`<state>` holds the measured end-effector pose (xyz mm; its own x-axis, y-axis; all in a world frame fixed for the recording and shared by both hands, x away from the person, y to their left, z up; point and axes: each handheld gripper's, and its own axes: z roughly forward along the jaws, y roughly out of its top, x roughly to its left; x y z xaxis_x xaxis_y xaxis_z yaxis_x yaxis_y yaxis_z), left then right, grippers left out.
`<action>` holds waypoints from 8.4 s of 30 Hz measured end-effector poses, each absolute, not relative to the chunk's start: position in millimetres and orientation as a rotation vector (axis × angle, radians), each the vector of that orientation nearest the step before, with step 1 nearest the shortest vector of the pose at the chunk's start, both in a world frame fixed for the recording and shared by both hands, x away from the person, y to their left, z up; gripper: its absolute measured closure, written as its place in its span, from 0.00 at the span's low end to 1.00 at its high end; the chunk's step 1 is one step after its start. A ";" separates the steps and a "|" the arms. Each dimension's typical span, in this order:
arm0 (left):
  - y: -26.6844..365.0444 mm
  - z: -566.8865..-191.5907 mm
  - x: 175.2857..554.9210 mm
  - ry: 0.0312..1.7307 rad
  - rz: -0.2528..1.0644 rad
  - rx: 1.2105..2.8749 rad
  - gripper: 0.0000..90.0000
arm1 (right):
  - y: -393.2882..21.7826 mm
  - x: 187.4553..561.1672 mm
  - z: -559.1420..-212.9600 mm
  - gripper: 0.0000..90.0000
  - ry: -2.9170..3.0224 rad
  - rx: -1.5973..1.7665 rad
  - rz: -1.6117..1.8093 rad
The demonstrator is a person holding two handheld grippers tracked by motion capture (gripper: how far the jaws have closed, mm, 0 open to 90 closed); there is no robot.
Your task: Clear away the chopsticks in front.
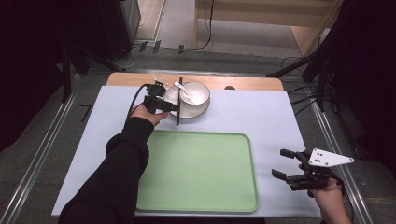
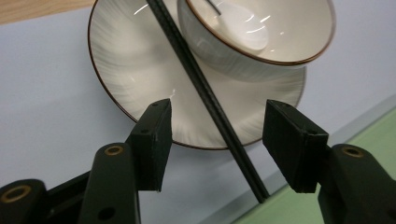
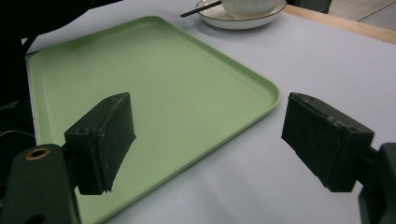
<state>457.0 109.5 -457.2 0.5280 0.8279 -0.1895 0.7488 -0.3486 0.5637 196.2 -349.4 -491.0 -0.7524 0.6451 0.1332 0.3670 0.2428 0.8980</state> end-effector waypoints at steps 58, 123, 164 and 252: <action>176.8 -453.8 437.8 1.508 0.000 1.990 0.96 | -345.6 195.2 -489.4 0.19 2.273 0.898 1.496; 202.4 -500.9 261.2 1.530 -0.204 2.064 0.83 | -334.5 206.5 -487.7 0.19 2.307 0.846 1.488; 192.0 -469.2 341.7 1.163 -0.150 2.078 0.33 | -340.5 200.1 -490.8 0.19 2.295 0.886 1.498; 123.8 -470.1 494.5 1.492 -0.048 2.086 0.96 | -346.3 199.8 -491.2 0.20 2.277 0.899 1.534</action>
